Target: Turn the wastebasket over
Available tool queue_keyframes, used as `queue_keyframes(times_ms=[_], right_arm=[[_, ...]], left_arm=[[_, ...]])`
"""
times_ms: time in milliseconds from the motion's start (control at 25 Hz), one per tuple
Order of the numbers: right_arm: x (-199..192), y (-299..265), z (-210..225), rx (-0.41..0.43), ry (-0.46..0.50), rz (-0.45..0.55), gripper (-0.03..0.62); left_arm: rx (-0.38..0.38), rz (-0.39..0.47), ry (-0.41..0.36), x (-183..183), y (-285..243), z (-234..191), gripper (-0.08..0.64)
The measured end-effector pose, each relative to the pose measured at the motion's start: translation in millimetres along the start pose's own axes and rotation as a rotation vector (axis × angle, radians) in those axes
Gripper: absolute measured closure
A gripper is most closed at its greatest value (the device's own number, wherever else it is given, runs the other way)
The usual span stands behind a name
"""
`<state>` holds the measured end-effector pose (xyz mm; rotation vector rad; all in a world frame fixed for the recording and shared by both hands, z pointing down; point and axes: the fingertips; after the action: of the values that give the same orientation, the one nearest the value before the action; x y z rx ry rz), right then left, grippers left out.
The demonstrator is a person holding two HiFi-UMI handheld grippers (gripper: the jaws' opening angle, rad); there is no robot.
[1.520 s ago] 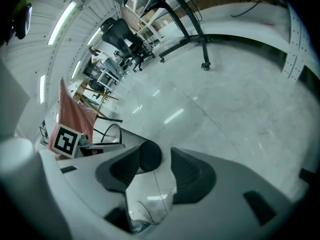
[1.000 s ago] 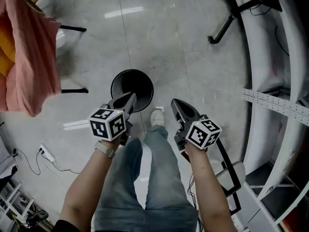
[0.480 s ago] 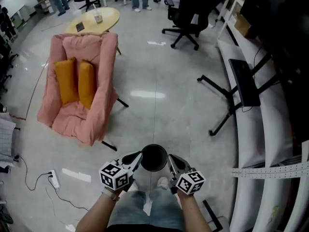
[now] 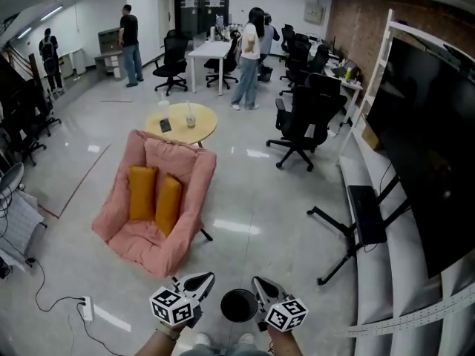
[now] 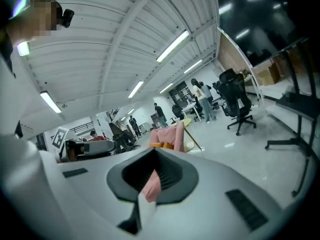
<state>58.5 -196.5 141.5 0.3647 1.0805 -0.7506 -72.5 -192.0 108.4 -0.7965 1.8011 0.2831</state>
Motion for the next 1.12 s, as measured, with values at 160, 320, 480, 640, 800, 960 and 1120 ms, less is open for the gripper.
queue_keyframes(times_ms=[160, 320, 480, 640, 800, 960, 1120], right_arm=[[45.0, -0.7, -28.4, 0.056, 0.048, 0.03, 0.581], [84.3, -7.0, -51.4, 0.111, 0.114, 0.06, 0.581], [116.5, -11.0, -71.7, 0.154, 0.202, 0.096, 0.581], [137.5, -12.3, -84.9, 0.194, 0.233, 0.12, 0.581], [145.6, -14.5, -92.1, 0.216, 0.26, 0.129, 0.583], [153.7, -14.4, -94.3, 0.216, 0.293, 0.132, 0.583], [156.1, -14.2, -89.4, 0.207, 0.296, 0.125, 0.583]], left_arm=[[-0.011, 0.075, -0.008, 44.4, 22.5, 18.3, 0.546], [-0.012, 0.15, -0.062, 83.7, 37.1, 27.5, 0.546], [-0.009, 0.213, -0.082, 114.9, 46.8, 32.4, 0.546], [0.001, 0.259, -0.077, 133.3, 49.7, 36.6, 0.546], [-0.009, 0.299, -0.049, 140.8, 47.4, 35.5, 0.546], [-0.016, 0.298, -0.069, 141.2, 41.2, 42.5, 0.546], [-0.008, 0.296, -0.102, 142.5, 35.8, 46.5, 0.548]])
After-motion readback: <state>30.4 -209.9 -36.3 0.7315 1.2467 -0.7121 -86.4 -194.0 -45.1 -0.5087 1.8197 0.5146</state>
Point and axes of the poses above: the fingertips, and each gripper's own axes: y backward along the fingers, z to its right, x out of its top, and after that the axes turned 5 degrees about x, right-handed
